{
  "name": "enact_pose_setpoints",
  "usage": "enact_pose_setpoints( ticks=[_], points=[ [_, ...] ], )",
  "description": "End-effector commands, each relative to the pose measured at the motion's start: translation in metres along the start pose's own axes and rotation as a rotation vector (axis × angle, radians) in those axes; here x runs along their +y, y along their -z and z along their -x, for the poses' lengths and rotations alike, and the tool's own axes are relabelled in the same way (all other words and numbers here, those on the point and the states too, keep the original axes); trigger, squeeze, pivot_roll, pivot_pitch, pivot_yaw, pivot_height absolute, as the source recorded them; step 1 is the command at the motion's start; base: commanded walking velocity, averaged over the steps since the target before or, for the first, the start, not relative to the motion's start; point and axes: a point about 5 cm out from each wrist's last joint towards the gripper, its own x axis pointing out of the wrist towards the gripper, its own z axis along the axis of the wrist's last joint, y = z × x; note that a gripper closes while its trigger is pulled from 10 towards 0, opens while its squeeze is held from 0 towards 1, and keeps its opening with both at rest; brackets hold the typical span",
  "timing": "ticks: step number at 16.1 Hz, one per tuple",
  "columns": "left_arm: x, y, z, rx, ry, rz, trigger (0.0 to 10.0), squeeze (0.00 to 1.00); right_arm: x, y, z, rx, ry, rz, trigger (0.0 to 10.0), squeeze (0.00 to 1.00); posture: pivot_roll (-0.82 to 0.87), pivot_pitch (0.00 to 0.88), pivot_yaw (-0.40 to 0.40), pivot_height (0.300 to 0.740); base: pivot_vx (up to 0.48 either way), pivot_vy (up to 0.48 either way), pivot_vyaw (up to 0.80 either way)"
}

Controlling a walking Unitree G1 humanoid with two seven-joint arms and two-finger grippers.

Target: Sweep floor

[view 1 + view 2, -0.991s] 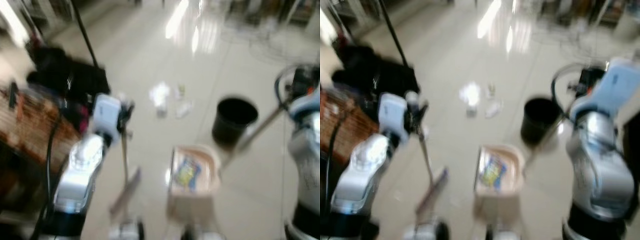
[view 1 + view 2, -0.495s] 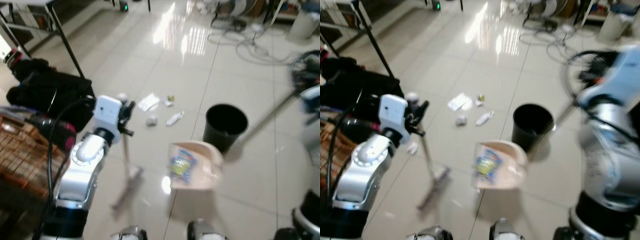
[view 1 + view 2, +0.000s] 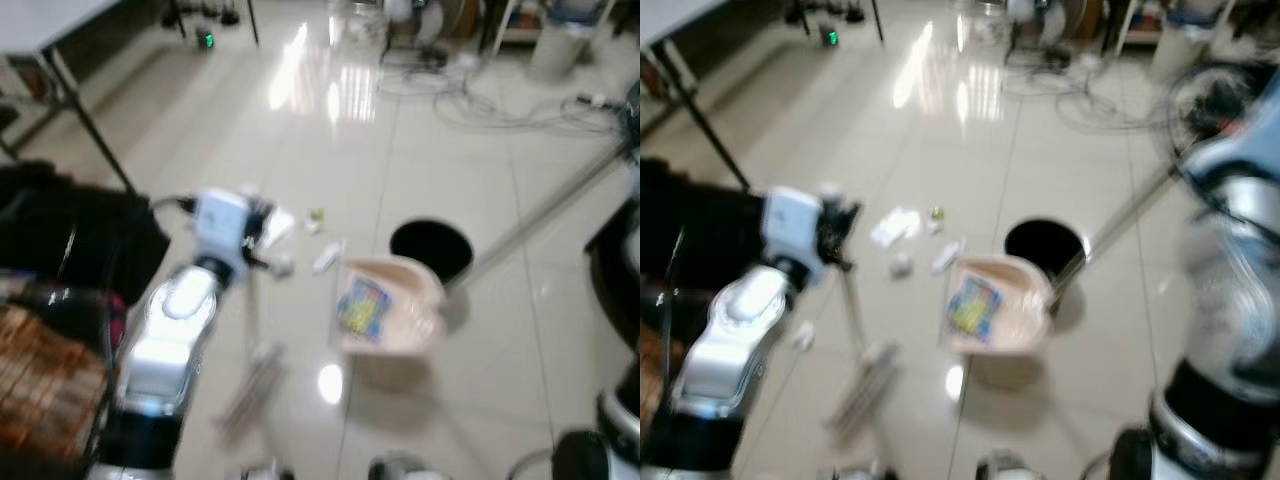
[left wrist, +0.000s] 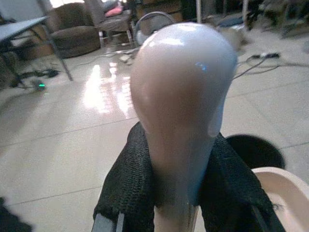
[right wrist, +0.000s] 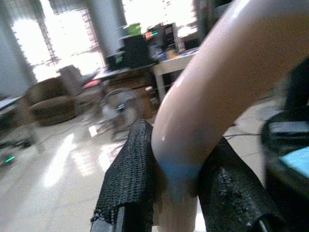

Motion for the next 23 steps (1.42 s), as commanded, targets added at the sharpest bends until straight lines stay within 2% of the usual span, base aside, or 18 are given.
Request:
enact_pose_setpoints(
  ticks=[1,2,7,10,18,23],
  points=[
    [0.007,-0.004,0.003,-0.016,-0.022,-0.02,10.0,0.0,0.009,-0.015,-0.002,-0.06,-0.05,-0.048,10.0,0.0,-0.1,0.109,0.035,0.74,0.364,0.0,0.0],
    [0.007,-0.004,0.003,-0.016,-0.023,-0.02,10.0,0.0,0.009,-0.016,-0.002,-0.061,-0.05,-0.05,10.0,0.0,-0.1,0.109,0.035,0.74,0.364,0.0,0.0],
    [0.008,-0.003,0.002,-0.021,-0.042,-0.009,10.0,0.0,-0.015,-0.026,-0.011,-0.112,0.017,-0.197,10.0,0.0,-0.1,0.09,0.029,0.74,0.365,0.0,0.0],
    [0.01,-0.003,0.001,-0.023,-0.042,-0.009,10.0,0.0,-0.02,-0.03,-0.013,-0.13,0.032,-0.226,10.0,0.0,-0.1,0.084,0.037,0.74,0.365,0.0,0.0],
    [0.004,0.002,-0.005,-0.017,-0.009,0.0,10.0,0.0,-0.033,-0.037,-0.01,-0.141,0.059,-0.174,10.0,0.0,-0.12,0.078,0.059,0.74,0.364,0.0,0.0],
    [0.004,0.003,-0.007,-0.02,-0.006,0.003,10.0,0.0,-0.036,-0.034,-0.009,-0.125,0.068,-0.145,10.0,0.0,-0.13,0.076,0.056,0.74,0.364,0.0,-0.74]
  ],
)
